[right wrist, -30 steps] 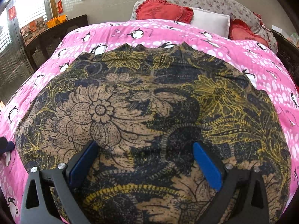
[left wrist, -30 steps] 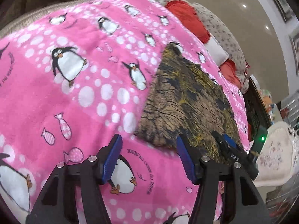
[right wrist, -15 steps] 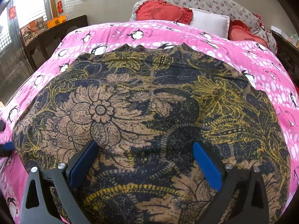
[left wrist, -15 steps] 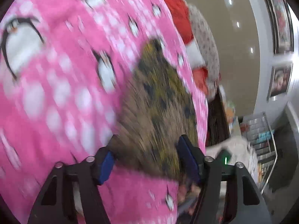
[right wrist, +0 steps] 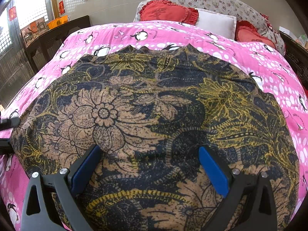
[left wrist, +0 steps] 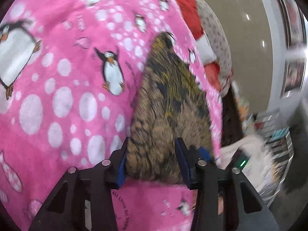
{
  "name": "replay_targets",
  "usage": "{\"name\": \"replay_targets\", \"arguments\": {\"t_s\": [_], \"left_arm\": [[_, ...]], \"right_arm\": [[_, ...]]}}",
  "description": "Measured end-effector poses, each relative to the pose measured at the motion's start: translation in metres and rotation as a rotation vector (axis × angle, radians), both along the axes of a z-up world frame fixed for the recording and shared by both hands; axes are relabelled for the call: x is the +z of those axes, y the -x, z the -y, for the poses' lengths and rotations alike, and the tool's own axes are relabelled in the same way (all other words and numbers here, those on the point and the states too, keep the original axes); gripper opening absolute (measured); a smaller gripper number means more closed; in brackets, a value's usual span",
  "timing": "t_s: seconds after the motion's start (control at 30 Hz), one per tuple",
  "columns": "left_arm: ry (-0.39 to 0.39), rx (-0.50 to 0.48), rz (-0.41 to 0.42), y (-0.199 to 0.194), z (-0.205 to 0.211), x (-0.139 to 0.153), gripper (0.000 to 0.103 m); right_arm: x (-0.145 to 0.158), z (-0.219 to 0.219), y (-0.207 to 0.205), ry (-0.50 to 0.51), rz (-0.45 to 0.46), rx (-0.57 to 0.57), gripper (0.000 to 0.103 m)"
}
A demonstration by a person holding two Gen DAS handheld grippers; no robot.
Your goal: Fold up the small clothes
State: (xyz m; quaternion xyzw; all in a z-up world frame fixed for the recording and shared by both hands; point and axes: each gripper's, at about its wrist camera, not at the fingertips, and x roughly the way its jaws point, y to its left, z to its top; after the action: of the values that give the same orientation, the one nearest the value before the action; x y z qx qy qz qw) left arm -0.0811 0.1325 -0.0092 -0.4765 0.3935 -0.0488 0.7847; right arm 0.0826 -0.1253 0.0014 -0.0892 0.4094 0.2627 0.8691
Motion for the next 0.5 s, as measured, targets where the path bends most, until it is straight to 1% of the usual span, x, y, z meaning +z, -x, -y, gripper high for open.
{"name": "replay_targets", "arguments": {"t_s": [0.03, 0.07, 0.13, 0.17, 0.27, 0.33, 0.37, 0.4, 0.43, 0.47, 0.5], "left_arm": [[-0.047, 0.002, -0.008, 0.003, 0.001, 0.001, 0.005], [-0.085, 0.022, -0.017, 0.006, 0.001, 0.001, 0.000], [-0.107, 0.063, -0.014, 0.013, -0.002, -0.002, 0.000], [-0.136, 0.075, -0.013, 0.015, -0.002, 0.000, 0.000], [-0.265, 0.084, 0.020, 0.021, 0.002, 0.010, 0.000], [-0.364, 0.069, 0.043, 0.020, 0.010, 0.018, 0.000], [-0.426, 0.055, 0.061, 0.019, 0.016, 0.023, 0.000], [-0.495, 0.035, 0.083, 0.017, 0.023, 0.028, 0.000], [-0.555, 0.019, 0.108, 0.016, 0.031, 0.034, 0.000], [-0.618, 0.005, 0.141, 0.014, 0.040, 0.040, 0.000], [-0.670, -0.011, 0.173, 0.011, 0.048, 0.047, 0.000]], "right_arm": [[0.000, 0.000, 0.000, 0.001, 0.000, 0.000, 0.103], [0.000, 0.000, 0.000, 0.002, -0.001, 0.000, 0.103], [0.000, -0.001, 0.001, 0.008, -0.002, -0.001, 0.103], [0.000, -0.001, 0.001, 0.012, -0.002, -0.001, 0.103], [0.002, -0.005, 0.001, 0.046, -0.019, -0.010, 0.103], [0.010, -0.012, -0.003, 0.108, -0.079, -0.015, 0.103], [0.018, -0.017, -0.006, 0.127, -0.115, -0.010, 0.099], [0.033, -0.024, -0.009, 0.111, -0.117, 0.015, 0.095], [0.046, -0.030, -0.011, 0.095, -0.099, 0.029, 0.095], [0.065, -0.040, -0.015, 0.074, -0.071, 0.047, 0.095], [0.076, -0.048, -0.020, 0.061, -0.063, 0.060, 0.095]]}}
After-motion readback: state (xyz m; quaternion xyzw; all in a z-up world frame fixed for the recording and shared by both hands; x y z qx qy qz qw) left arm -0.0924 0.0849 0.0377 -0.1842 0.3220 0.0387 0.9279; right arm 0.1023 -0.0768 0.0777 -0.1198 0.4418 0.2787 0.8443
